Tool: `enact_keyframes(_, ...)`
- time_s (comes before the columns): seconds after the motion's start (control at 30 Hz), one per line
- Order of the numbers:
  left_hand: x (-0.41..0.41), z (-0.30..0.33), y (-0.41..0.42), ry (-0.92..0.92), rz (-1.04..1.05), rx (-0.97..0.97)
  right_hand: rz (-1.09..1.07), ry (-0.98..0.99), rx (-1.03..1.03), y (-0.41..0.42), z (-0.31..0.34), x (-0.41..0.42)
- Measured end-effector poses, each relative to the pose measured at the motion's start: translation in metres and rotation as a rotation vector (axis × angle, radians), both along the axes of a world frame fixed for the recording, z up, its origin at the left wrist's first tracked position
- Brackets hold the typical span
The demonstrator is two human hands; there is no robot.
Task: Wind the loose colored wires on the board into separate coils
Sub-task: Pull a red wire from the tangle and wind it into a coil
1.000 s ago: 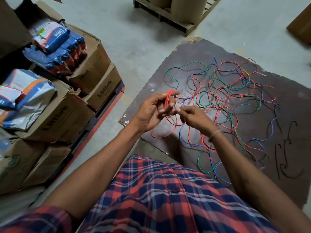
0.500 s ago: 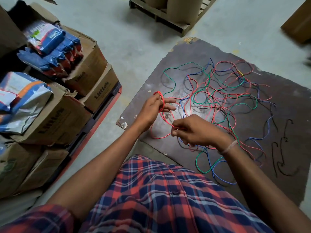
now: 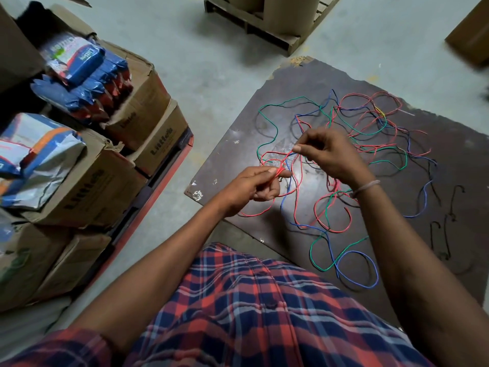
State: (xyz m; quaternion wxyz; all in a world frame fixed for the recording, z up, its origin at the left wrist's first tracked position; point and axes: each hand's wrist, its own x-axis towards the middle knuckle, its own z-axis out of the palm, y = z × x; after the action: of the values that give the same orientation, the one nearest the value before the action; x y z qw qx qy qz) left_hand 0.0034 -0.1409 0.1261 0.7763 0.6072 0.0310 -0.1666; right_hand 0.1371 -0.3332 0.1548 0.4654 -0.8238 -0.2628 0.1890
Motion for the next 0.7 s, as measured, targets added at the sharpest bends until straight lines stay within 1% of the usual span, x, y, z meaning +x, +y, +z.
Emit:
enact_keyframes(0.1,0.005,0.005,0.004,0.052,0.05,-0.173,-0.052,0.132,0.014,0.004,-0.027,-0.012)
enact_keyframes(0.23,0.013,0.009,0.014,0.054,0.184,-0.436,-0.048,0.373,0.024,0.011,-0.049,-0.041)
enact_keyframes(0.3,0.017,0.009,0.018,0.053,0.257,-0.56,-0.058,0.503,0.063,0.017,-0.055,-0.052)
enact_keyframes(0.37,0.023,0.008,0.022,0.065,0.355,-0.645,-0.113,0.6,0.136,0.023,-0.06,-0.062)
enact_keyframes(0.5,0.031,0.001,0.026,0.093,0.549,-0.724,-0.295,0.703,0.327,0.03,-0.065,-0.075)
enact_keyframes(0.6,0.037,-0.007,0.023,0.054,0.593,-0.842,-0.359,0.737,0.436,0.034,-0.063,-0.081)
enact_keyframes(0.67,0.043,-0.013,0.017,0.006,0.657,-0.745,-0.337,0.653,0.414,0.037,-0.06,-0.085)
enact_keyframes(0.7,0.046,-0.016,0.013,-0.006,0.691,-0.629,-0.313,0.608,0.387,0.039,-0.058,-0.086)
